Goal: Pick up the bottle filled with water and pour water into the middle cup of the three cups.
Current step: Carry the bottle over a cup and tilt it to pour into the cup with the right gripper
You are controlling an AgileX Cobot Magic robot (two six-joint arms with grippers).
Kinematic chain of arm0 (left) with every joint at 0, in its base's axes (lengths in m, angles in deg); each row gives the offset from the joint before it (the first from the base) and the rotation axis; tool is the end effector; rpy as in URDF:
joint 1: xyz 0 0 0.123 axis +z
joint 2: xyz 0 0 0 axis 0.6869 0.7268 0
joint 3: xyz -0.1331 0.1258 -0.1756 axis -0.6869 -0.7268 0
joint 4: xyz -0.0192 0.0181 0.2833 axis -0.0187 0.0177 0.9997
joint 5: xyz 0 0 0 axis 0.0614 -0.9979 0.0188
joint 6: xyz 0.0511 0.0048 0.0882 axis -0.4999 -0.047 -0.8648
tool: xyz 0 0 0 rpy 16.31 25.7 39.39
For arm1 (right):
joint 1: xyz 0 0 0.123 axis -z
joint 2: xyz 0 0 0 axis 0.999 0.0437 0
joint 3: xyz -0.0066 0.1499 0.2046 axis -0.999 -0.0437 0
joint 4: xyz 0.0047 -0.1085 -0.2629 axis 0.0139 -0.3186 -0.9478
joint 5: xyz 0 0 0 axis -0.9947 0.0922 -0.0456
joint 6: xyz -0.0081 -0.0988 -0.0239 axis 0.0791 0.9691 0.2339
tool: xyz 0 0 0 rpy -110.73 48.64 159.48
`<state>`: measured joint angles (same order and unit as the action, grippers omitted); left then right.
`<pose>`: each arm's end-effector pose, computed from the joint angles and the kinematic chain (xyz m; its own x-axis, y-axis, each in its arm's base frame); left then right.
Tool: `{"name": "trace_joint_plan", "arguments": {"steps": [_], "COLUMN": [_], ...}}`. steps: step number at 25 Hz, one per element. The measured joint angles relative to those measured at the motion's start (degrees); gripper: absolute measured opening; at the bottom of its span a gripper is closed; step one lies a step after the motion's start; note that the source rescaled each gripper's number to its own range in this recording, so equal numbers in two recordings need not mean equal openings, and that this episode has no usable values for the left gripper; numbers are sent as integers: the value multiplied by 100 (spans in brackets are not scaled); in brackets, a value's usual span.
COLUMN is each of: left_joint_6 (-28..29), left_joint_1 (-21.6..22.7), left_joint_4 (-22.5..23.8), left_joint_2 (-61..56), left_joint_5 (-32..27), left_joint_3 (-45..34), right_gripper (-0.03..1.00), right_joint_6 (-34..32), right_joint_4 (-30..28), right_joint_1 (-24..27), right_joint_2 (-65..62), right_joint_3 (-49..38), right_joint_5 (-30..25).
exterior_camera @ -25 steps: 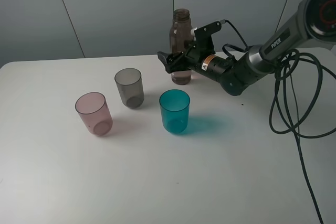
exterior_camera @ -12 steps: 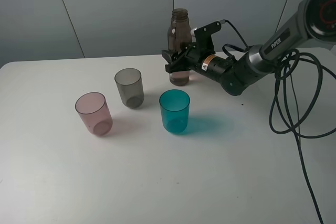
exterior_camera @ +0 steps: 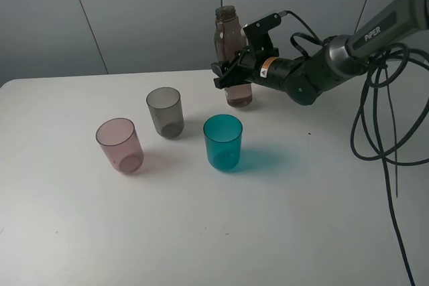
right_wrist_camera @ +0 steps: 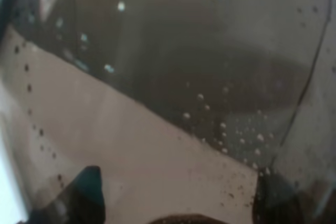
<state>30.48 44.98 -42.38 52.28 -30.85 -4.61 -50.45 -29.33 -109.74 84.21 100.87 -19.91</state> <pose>0.0621 0.0088 0.2905 -0.4640 0.0578 -0.8839 -0.0570 0.9938 0.0950 0.4192 0.1958 0.0406 -0.2064 -0.2419 -0.9481 -0.6019 0.7953 -0.0719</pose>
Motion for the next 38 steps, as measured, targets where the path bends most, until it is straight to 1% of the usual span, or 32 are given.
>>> {"name": "trace_joint_plan", "arguments": {"steps": [3, 7, 9, 12, 15, 19, 22, 26, 29, 32, 35, 38], "left_joint_6": [0, 0, 0, 0, 0, 0, 0, 0, 0, 0, 0, 0], "left_joint_1": [0, 0, 0, 0, 0, 0, 0, 0, 0, 0, 0, 0], "left_joint_4": [0, 0, 0, 0, 0, 0, 0, 0, 0, 0, 0, 0], "left_joint_2": [0, 0, 0, 0, 0, 0, 0, 0, 0, 0, 0, 0], "left_joint_5": [0, 0, 0, 0, 0, 0, 0, 0, 0, 0, 0, 0], "left_joint_3": [0, 0, 0, 0, 0, 0, 0, 0, 0, 0, 0, 0], "right_gripper": [0, 0, 0, 0, 0, 0, 0, 0, 0, 0, 0, 0], "right_joint_6": [563, 1537, 2122, 3306, 4231, 5055, 5590, 6599, 7159, 7329, 7343, 7371], "right_joint_4": [350, 1316, 1904, 2708, 3283, 3614, 3929, 4197, 4436, 4590, 4591, 4423], "right_joint_1": [-23, -234, -391, -710, -976, -1110, -1123, -1136, -1136, -1147, -1185, -1225], "right_joint_2": [-398, -859, -1014, -1072, -1072, -1072, -1072, -1072, -953, -785, -730, -730], "right_joint_3": [-254, -655, -803, -892, -892, -892, -892, -892, -843, -748, -728, -701], "right_joint_5": [-4, -4, 24, 122, 146, 146, 134, 134, 144, 133, 118, 130]}}
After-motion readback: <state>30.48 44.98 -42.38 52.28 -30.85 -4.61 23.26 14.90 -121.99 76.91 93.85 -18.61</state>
